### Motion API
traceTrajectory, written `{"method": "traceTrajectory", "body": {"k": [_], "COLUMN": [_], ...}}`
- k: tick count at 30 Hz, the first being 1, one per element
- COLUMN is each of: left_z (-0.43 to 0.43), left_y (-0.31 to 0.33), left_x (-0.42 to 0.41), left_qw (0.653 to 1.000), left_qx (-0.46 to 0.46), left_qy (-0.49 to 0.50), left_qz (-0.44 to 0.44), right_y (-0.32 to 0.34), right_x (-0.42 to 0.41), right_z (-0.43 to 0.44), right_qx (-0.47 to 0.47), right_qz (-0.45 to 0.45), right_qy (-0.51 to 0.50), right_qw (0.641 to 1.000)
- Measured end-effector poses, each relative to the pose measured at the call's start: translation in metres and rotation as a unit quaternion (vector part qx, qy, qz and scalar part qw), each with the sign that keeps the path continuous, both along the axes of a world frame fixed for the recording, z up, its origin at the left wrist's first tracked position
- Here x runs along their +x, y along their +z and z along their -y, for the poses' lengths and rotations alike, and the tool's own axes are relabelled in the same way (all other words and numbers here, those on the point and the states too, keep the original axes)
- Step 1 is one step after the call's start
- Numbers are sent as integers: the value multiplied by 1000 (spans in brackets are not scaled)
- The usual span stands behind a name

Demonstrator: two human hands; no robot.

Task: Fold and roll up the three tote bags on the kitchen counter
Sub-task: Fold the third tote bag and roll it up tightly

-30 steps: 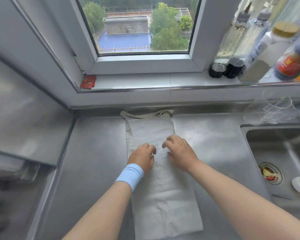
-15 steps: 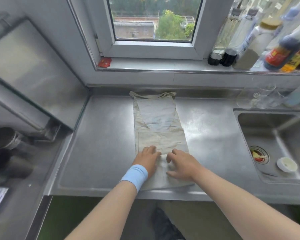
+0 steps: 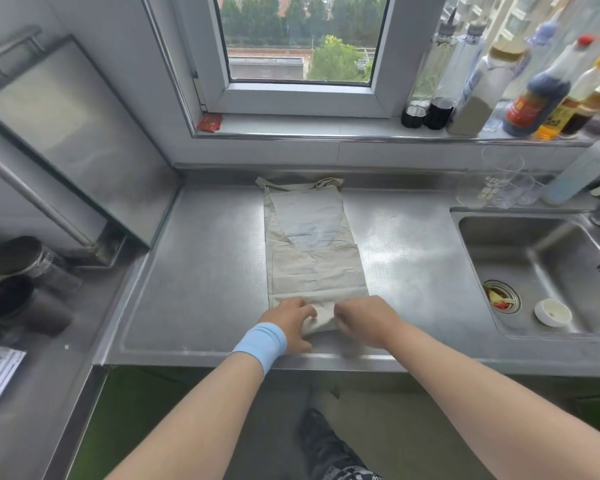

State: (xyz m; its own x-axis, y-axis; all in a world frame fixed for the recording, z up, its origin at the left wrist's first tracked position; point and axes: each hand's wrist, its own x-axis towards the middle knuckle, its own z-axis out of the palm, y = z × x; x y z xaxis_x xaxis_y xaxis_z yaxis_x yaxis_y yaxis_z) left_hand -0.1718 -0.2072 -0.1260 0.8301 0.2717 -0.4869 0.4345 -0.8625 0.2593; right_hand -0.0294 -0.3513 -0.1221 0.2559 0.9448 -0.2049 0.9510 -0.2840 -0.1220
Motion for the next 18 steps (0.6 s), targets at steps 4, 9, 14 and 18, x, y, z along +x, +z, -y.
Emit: {"method": "traceTrajectory", "body": {"k": [4,9,14,18], "left_z": [-15,-47,-87,-122], "left_y": [31,65,79,69], "left_x": [12,21,34,43], "left_qw": [998,989,963,923], "left_qx": [-19,-100,-200,-242], "left_qy": [61,70,179,283], "left_qz": [4,-83,-21,91], "right_y": [38,75,82,75], "right_x": [16,52,84,101], "right_z": [-8,-21,-44,-79], "right_qx": [-4,-190,-169,6], "right_qz": [-86,-258,-349,-397], "right_qy": [-76,-135,-169,-252], "right_qw": [993,938,906,883]}}
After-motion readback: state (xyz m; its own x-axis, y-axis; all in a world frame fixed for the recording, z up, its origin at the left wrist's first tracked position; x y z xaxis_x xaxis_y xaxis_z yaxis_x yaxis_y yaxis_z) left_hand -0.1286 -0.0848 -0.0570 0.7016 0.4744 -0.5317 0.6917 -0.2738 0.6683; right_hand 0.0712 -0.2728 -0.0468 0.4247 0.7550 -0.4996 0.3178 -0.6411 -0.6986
